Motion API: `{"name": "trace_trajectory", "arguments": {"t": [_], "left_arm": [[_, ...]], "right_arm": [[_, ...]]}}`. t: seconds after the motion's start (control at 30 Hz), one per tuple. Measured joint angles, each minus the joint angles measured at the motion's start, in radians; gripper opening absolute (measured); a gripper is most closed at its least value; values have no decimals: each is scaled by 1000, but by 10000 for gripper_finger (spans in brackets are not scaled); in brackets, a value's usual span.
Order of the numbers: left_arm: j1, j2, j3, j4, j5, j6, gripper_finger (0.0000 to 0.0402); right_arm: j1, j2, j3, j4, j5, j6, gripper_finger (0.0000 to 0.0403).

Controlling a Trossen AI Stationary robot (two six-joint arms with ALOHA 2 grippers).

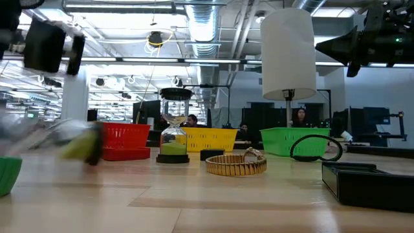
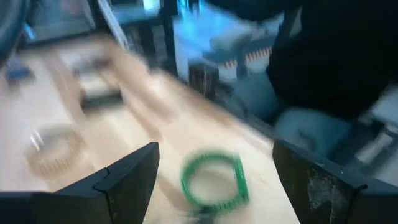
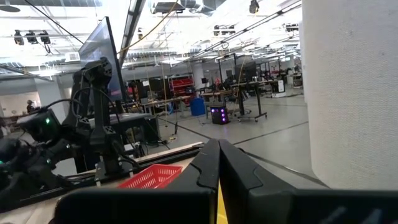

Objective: Pick & Place Office items
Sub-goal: Put the left green hourglass into the red basket

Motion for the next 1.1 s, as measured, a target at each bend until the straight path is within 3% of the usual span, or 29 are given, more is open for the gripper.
{"name": "trace_trajectory", "arguments": {"t": [0.33, 0.67, 0.77, 0.87, 1.1], "left_arm": [[0, -56, -1, -15, -25, -16, 308], [13, -50, -1, -13, -258, 174, 296], [28, -50, -1, -12, -337, 107, 289], [38, -50, -1, -12, -349, 24, 281], [56, -50, -1, 33, -412, -3, 264]], "right_arm": [[0, 0, 0, -1, 0, 0, 0], [0, 0, 0, -96, 0, 1, 0], [0, 0, 0, -161, 0, 31, 0], [0, 0, 0, -217, 0, 73, 0], [0, 0, 0, -209, 0, 78, 0]]}}
